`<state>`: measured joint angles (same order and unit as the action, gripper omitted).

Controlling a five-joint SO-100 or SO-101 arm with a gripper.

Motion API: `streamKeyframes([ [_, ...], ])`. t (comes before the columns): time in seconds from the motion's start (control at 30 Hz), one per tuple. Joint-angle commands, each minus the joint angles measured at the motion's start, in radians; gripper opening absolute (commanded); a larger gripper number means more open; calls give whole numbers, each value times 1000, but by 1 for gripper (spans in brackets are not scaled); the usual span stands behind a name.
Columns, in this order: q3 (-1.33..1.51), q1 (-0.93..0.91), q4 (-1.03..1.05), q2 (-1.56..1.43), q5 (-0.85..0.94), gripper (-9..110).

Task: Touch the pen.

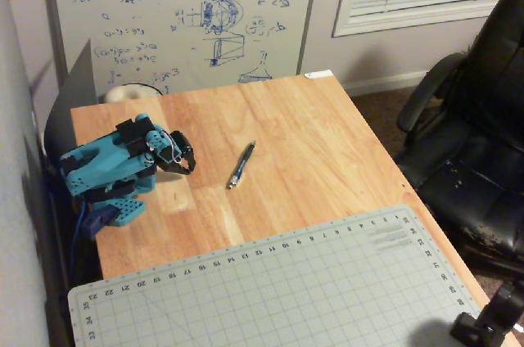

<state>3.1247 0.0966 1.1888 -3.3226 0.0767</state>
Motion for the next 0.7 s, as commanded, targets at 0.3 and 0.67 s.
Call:
streamKeyframes([
  [0.3, -61, 2, -63, -17, 8, 1],
  [0.67, -469, -8, -209, 603, 3, 1],
])
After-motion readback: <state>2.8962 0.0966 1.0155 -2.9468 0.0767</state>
